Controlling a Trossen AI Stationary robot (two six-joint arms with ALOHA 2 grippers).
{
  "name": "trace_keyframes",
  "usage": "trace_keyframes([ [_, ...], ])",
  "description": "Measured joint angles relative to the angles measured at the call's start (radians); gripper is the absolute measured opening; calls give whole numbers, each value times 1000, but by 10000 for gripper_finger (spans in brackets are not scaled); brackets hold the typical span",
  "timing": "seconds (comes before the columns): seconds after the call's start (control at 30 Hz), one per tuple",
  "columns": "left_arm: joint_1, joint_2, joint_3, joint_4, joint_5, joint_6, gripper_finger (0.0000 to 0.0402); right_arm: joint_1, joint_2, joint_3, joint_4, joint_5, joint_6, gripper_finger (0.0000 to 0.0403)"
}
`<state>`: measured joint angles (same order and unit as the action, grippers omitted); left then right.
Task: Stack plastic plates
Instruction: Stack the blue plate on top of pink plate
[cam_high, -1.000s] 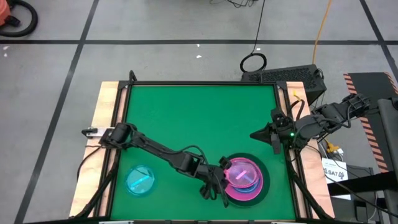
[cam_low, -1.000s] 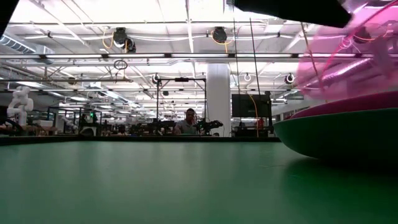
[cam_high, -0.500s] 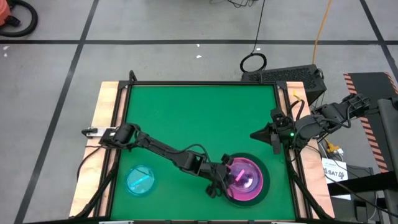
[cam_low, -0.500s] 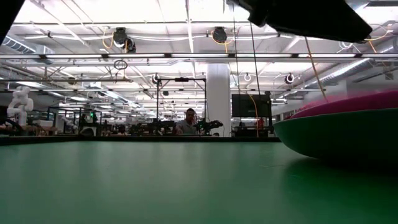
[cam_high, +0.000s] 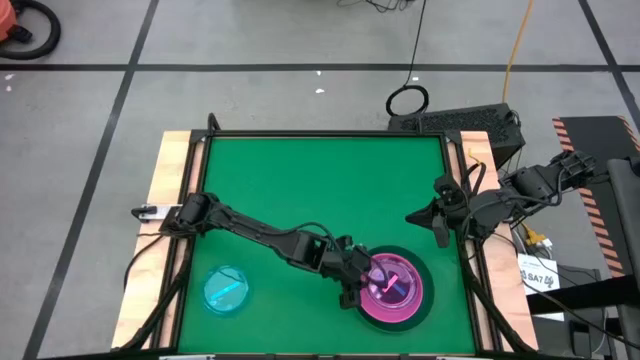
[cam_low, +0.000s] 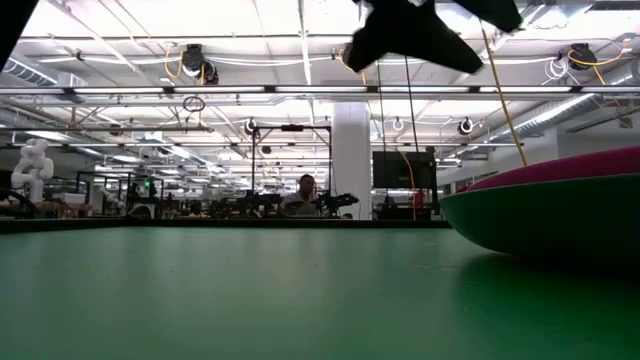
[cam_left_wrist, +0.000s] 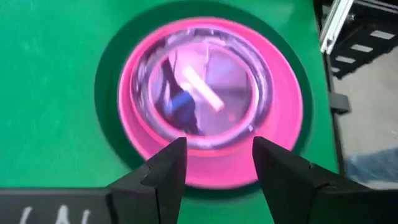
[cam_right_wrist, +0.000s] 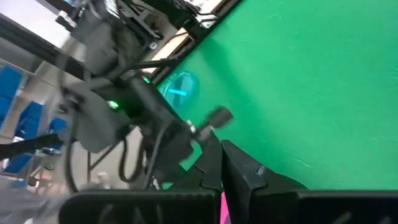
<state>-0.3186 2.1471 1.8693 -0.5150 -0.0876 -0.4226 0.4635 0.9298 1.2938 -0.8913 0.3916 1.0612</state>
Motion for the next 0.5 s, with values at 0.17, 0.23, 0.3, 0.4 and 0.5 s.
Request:
trace_keyframes([
  [0.17, -28, -2, 126, -318, -27, -111, 187, 0, 0, 0, -58, 0, -1, 0],
  [0.23, -38, -2, 159, -457, -55, -192, 181, 0, 0, 0, -87, -1, 0, 0],
  [0.3, -45, -2, 177, -565, -62, -280, 172, 2, 0, 0, -109, -3, 1, 0],
  [0.4, -59, -2, 178, -730, -37, -435, 158, 10, 0, 0, -127, -3, 0, 0],
  [0.5, -80, -2, 177, -861, 1, -567, 146, 19, 0, 0, -141, -4, -5, 0],
])
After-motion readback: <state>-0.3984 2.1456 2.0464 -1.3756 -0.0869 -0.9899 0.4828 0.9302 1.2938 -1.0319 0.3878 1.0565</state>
